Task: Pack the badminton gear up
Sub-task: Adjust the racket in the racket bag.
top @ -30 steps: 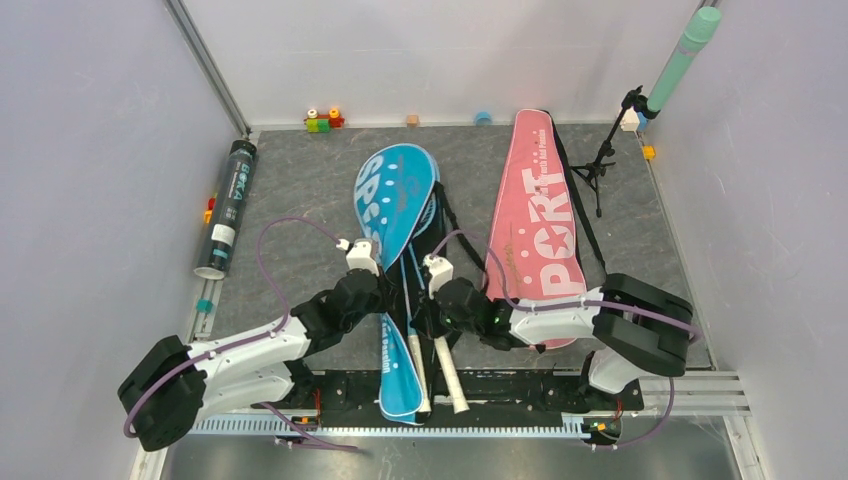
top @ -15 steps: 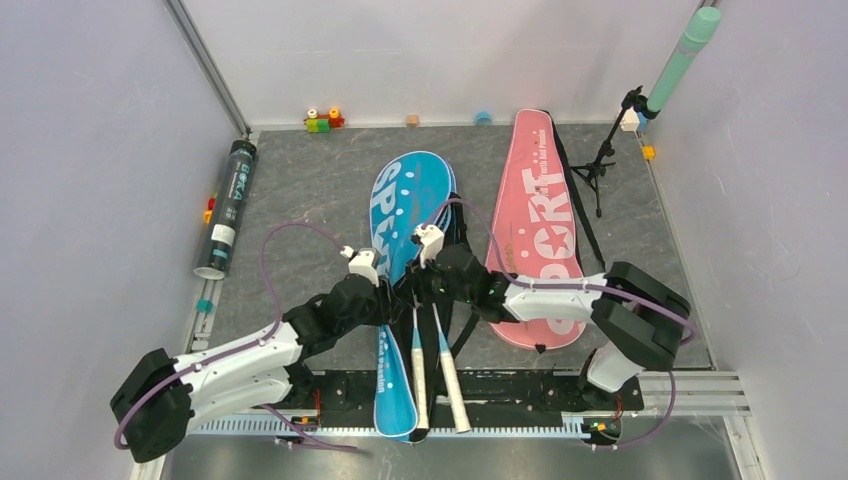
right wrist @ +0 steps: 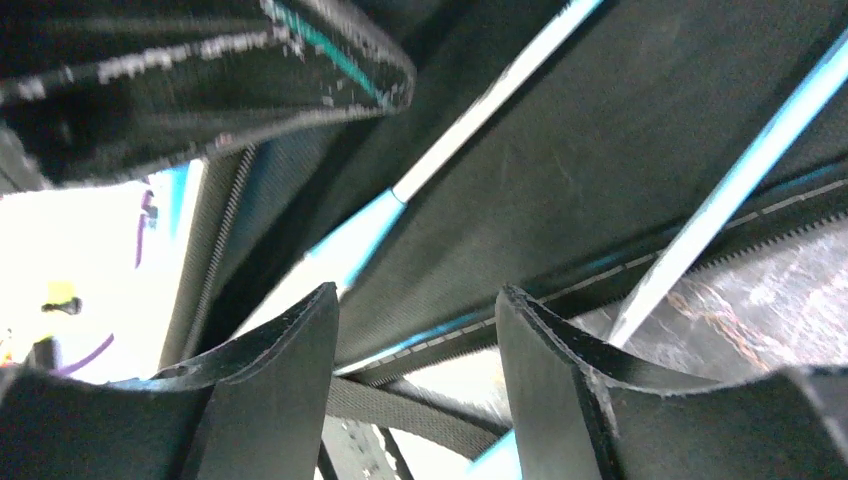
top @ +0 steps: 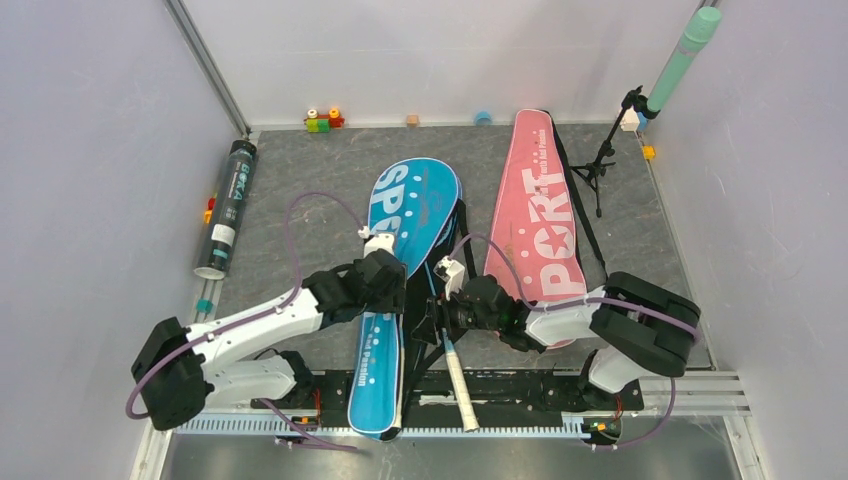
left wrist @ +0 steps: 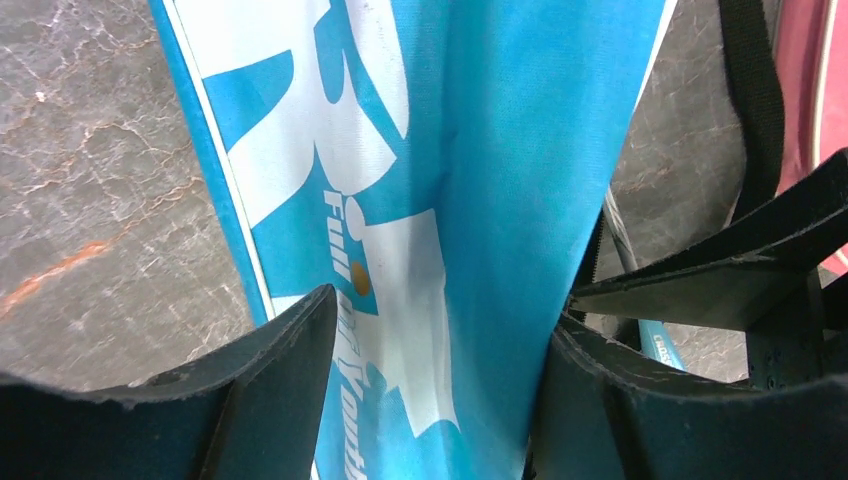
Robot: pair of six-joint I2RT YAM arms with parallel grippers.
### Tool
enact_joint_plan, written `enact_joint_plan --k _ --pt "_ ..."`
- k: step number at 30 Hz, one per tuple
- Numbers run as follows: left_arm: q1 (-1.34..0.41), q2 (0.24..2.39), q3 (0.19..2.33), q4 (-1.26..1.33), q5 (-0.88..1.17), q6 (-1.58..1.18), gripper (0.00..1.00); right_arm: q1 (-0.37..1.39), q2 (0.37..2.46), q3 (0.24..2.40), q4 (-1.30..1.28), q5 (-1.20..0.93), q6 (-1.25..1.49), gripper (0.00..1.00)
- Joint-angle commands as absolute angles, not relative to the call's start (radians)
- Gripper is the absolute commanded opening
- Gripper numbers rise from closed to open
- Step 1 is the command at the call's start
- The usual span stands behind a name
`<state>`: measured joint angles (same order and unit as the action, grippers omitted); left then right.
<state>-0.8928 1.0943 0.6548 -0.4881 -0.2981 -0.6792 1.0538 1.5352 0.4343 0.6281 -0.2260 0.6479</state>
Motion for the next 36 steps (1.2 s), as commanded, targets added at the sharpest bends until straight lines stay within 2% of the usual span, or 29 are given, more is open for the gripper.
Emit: enact_joint_plan --k 1,3,6,8,9,10,11,14,18,22,25,28,33,36 --pt "-0.941 1.168 0.806 -0.725 -0.425 -0.687 0.68 1.054 1.575 0.417 0.874 -0.205 0.782 0.65" --pt "-0.955 1.201 0.849 -0.789 -0.469 -0.708 0.62 1.054 1.594 0.407 0.934 -0.18 0.832 0.65" --pt "-0.979 1.259 0.897 -0.832 -0.467 -0.713 0.46 1.054 1.636 0.428 0.954 -0.16 0.852 0.66" --pt "-0.989 1.295 0.92 -0.846 -0.442 -0.719 0.3 1.055 1.67 0.453 0.958 -0.176 0.871 0.65" --pt "-0.993 1.309 0.931 -0.848 -0.425 -0.722 0.15 1.055 1.689 0.458 0.977 -0.194 0.889 0.65" --pt "-0.997 1.314 0.939 -0.847 -0.409 -0.724 0.07 1.056 1.707 0.46 1.003 -0.221 0.913 0.64" --pt "-0.998 1.317 0.949 -0.847 -0.391 -0.726 0.03 1.057 1.726 0.464 1.024 -0.243 0.936 0.64" --pt "-1.003 1.293 0.957 -0.83 -0.345 -0.737 0.02 1.063 1.769 0.473 1.071 -0.267 0.975 0.63" --pt "-1.004 1.237 0.922 -0.791 -0.29 -0.756 0.02 1.072 1.826 0.49 1.169 -0.287 1.026 0.55" --pt "-1.004 1.159 0.87 -0.787 -0.26 -0.741 0.02 1.069 1.887 0.504 1.272 -0.329 1.083 0.54" --pt "-1.003 1.092 0.809 -0.748 -0.173 -0.692 0.02 1.069 1.932 0.498 1.383 -0.35 1.13 0.54" --pt "-1.003 1.029 0.714 -0.596 0.007 -0.664 0.02 1.068 1.973 0.512 1.466 -0.377 1.15 0.49" --pt "-1.003 0.959 0.649 -0.492 0.106 -0.684 0.02 1.06 1.999 0.549 1.535 -0.402 1.163 0.22" --pt "-1.003 0.908 0.624 -0.451 0.134 -0.71 0.02 1.028 1.988 0.557 1.539 -0.368 1.165 0.16"
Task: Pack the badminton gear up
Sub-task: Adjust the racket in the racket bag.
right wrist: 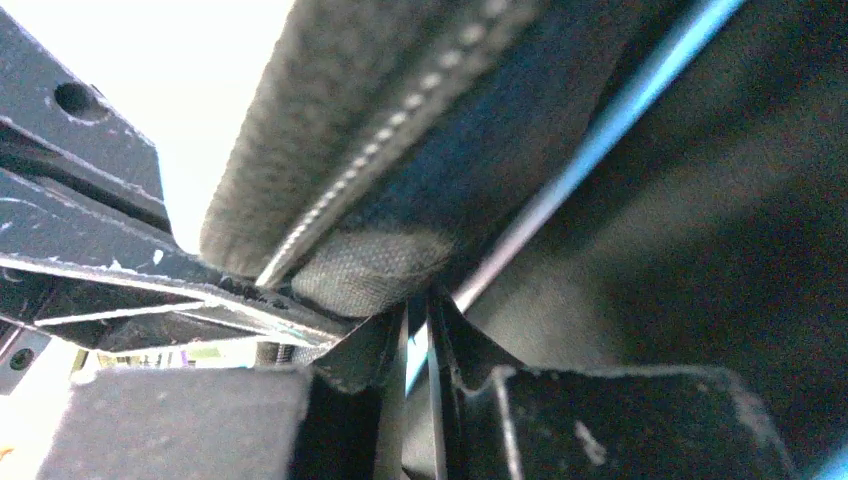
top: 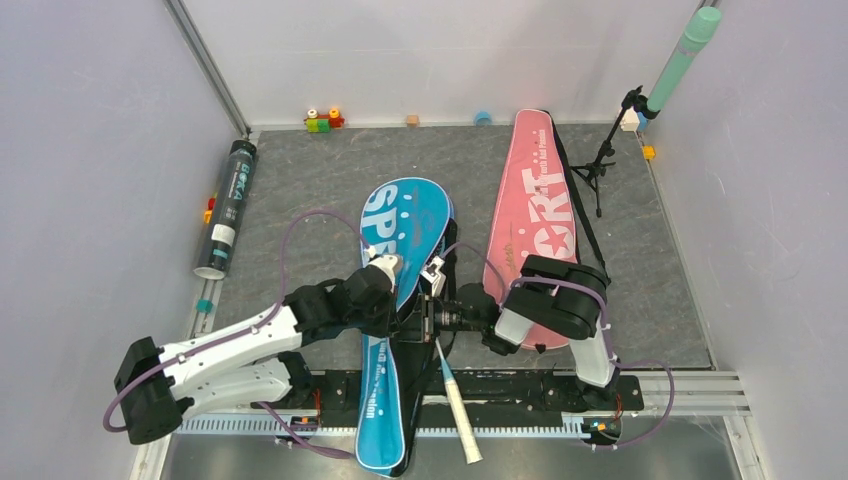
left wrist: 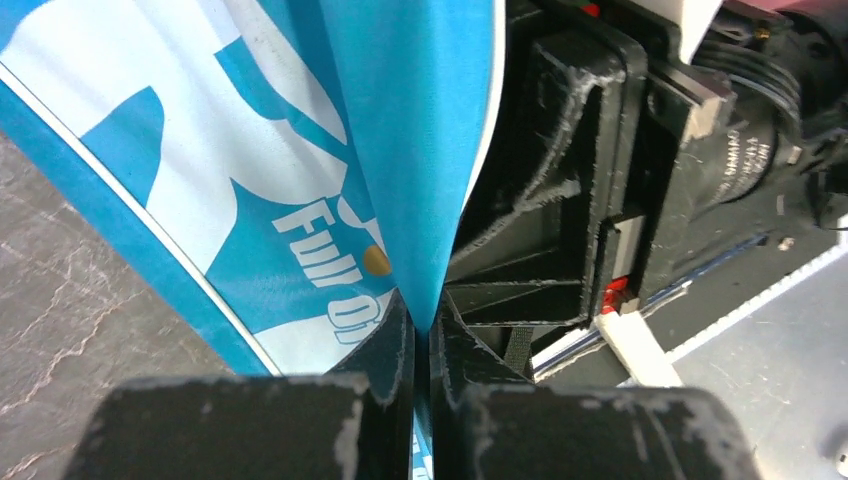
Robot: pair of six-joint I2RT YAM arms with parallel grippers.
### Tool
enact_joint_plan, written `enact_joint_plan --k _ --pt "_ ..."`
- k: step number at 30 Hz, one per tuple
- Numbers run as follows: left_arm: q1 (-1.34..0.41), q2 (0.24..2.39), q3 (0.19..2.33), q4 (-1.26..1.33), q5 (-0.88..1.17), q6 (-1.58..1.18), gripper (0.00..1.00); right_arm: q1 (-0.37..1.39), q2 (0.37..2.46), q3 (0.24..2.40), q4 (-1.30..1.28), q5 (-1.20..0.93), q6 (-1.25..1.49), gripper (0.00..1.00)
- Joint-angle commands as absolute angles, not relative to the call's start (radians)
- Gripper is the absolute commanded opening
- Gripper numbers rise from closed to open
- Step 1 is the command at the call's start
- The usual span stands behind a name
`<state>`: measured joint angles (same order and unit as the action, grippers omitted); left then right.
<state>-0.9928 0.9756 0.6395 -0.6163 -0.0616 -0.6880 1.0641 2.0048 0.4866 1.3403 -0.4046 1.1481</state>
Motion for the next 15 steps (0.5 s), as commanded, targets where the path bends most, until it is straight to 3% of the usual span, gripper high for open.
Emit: enact_joint_plan --k 1,5,7,8,12,15 --pt "-1.003 0.891 0.616 -0.444 0.14 -0.721 0.02 1.021 1.981 0.559 1.541 -0.353 1.162 0.15" --pt "-1.002 0.838 0.567 -0.414 0.146 -0.762 0.02 1.009 1.931 0.58 1.491 -0.275 1.112 0.01" --pt "-1.003 0.819 0.556 -0.431 0.09 -0.764 0.02 1.008 1.899 0.596 1.412 -0.248 1.06 0.04" --pt "-1.003 0.808 0.555 -0.438 0.063 -0.767 0.02 1.008 1.883 0.599 1.366 -0.244 1.031 0.09" --pt "-1.003 0.754 0.534 -0.462 -0.161 -0.79 0.02 0.996 1.777 0.509 1.185 -0.215 0.906 0.46" --pt "-1.002 0.689 0.471 -0.437 -0.312 -0.816 0.02 0.976 1.667 0.412 1.028 -0.194 0.795 0.58"
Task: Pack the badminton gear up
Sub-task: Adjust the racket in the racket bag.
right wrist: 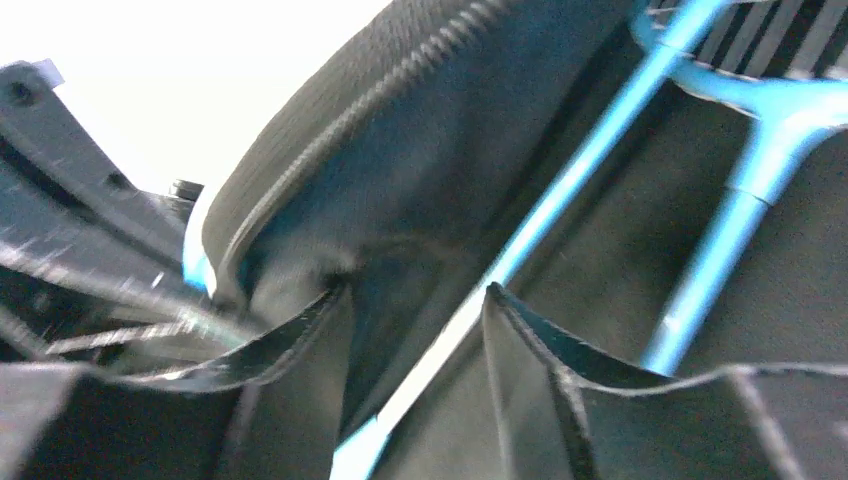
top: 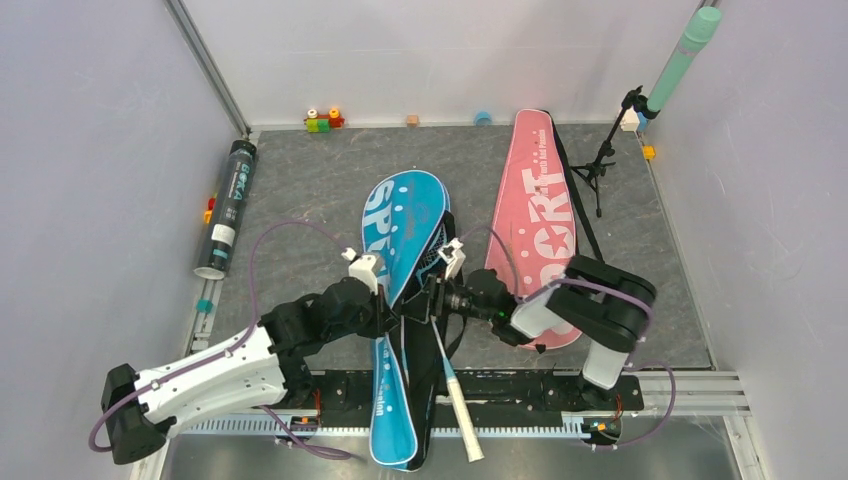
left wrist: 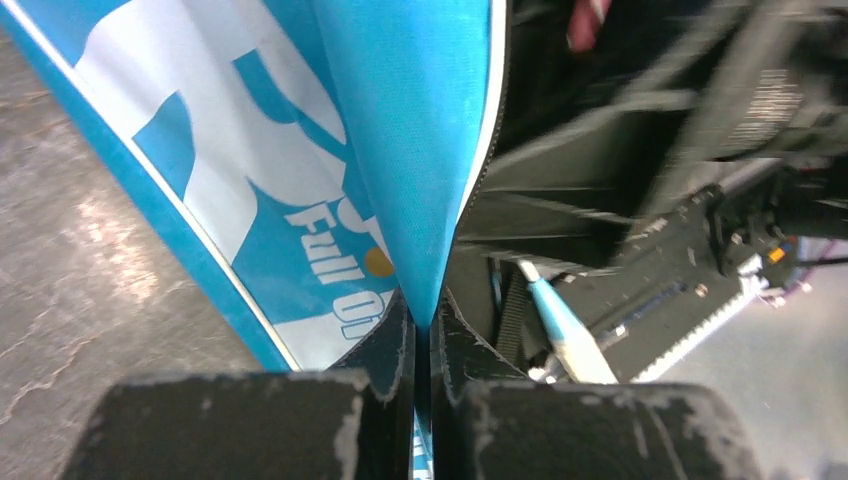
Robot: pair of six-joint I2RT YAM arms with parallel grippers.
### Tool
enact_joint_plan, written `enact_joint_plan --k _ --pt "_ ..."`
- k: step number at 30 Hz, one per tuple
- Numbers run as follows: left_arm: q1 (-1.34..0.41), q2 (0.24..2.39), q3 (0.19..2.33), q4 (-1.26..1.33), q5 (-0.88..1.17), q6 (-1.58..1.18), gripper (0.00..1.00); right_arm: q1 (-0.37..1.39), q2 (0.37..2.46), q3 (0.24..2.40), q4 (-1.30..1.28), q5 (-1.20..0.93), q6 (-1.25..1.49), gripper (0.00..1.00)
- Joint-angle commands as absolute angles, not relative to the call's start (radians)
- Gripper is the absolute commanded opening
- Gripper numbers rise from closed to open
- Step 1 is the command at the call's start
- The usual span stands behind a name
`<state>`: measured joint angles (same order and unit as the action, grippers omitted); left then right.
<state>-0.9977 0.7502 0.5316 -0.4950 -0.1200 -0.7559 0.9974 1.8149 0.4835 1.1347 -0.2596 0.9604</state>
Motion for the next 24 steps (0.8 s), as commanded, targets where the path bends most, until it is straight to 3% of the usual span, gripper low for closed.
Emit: enact_joint_plan --k 1,7,12,16,20,24 --pt "-1.002 0.669 0.443 -0.417 -0.347 -0.822 0.02 0.974 1.627 0.383 0.97 -0.193 0.758 0.6" --pt "-1.0 0.588 0.353 -0.315 -0.355 -0.815 0.02 0.974 1.315 0.283 0.617 -0.177 0.548 0.74" --pt "-1.0 0.593 0.337 -0.274 -0.32 -0.816 0.02 0.991 1.168 0.225 0.399 -0.327 0.51 0.76" --pt "-1.001 0.623 0.344 -0.242 -0.309 -0.806 0.02 1.088 1.145 0.244 0.274 -0.352 0.505 0.78" --pt "-1.001 0.641 0.354 -0.232 -0.292 -0.8 0.02 1.135 1.188 0.233 0.306 -0.356 0.566 0.77" --pt "-1.001 0.639 0.358 -0.223 -0.289 -0.797 0.02 1.202 1.287 0.279 0.398 -0.41 0.603 0.69"
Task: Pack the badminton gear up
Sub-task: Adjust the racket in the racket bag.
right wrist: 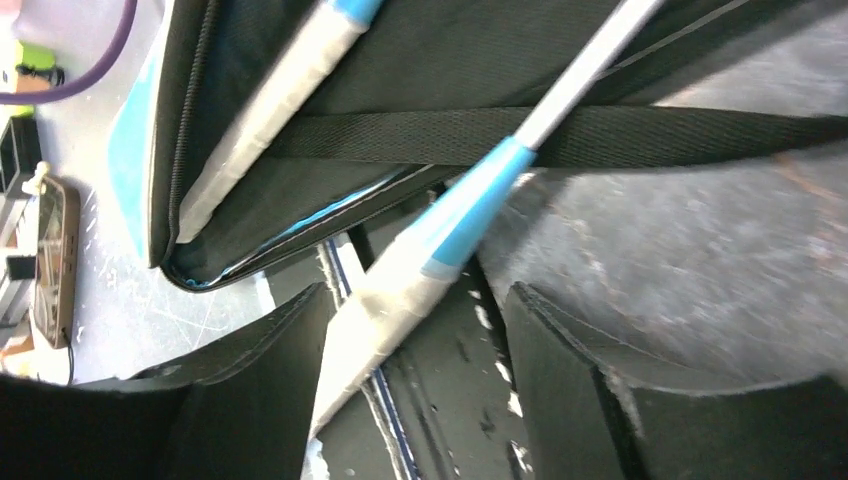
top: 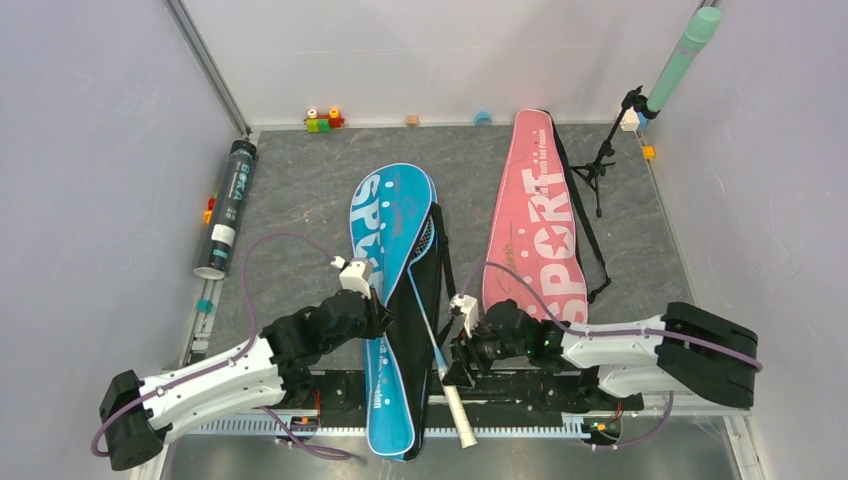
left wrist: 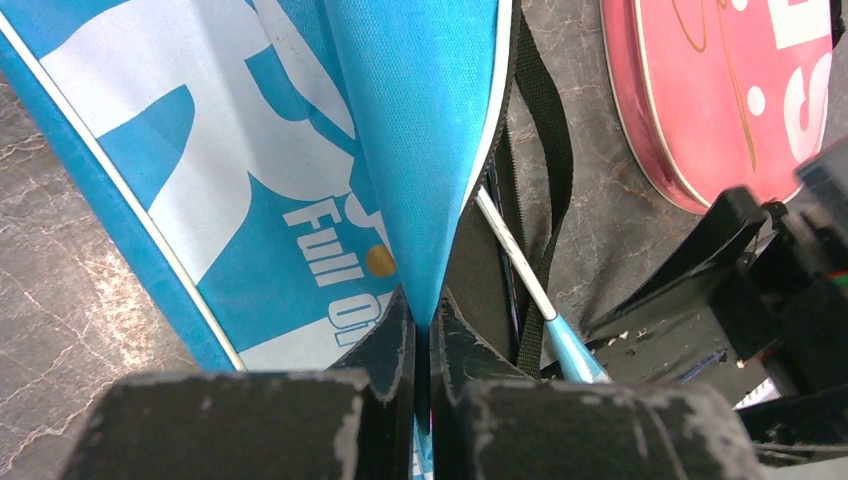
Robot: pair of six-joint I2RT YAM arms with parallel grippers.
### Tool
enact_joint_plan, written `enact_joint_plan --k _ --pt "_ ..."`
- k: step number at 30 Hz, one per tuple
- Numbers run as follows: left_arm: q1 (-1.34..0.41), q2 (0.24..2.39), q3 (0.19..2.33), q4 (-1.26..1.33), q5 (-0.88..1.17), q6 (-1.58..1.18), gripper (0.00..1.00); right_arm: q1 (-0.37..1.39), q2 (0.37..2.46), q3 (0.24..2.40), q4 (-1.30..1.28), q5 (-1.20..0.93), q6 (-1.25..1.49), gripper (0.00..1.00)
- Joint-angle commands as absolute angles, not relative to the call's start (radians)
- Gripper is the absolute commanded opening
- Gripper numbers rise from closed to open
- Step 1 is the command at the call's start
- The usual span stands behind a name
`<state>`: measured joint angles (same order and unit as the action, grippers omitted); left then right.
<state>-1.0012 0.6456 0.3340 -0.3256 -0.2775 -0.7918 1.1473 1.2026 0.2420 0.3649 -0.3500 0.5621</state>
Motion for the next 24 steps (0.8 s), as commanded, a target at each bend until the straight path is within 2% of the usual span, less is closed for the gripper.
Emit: enact_joint_plan --k 1,8,12,14,16,17,18,20,24 --pt "-1.001 0.637 0.359 -0.221 -0.284 -0.795 0.02 1.217 1.316 0.298 0.417 -0.43 0.616 0.66" --pt "-1.002 0.634 0.336 -0.188 -0.211 -0.804 0.02 1.238 1.404 0.423 0.458 -0.458 0.628 0.31" --pt "-1.002 0.611 0.32 -0.188 -0.157 -0.805 0.02 1.23 1.404 0.508 0.413 -0.408 0.593 0.22" --pt "-1.002 0.6 0.31 -0.187 -0.129 -0.808 0.02 1.21 1.409 0.514 0.472 -0.402 0.624 0.14" --pt "-1.001 0.586 0.303 -0.187 -0.104 -0.814 0.02 1.185 1.429 0.514 0.559 -0.417 0.662 0.11" --pt "-1.002 0.576 0.299 -0.187 -0.097 -0.819 0.02 1.177 1.449 0.523 0.579 -0.436 0.667 0.12" --pt "-1.002 0.566 0.295 -0.19 -0.097 -0.821 0.02 1.173 1.46 0.532 0.579 -0.449 0.66 0.17" --pt "-1.002 0.54 0.292 -0.218 -0.124 -0.832 0.02 1.163 1.455 0.533 0.537 -0.441 0.616 0.36" --pt "-1.002 0.505 0.281 -0.26 -0.191 -0.858 0.02 1.15 1.334 0.465 0.38 -0.297 0.511 0.54"
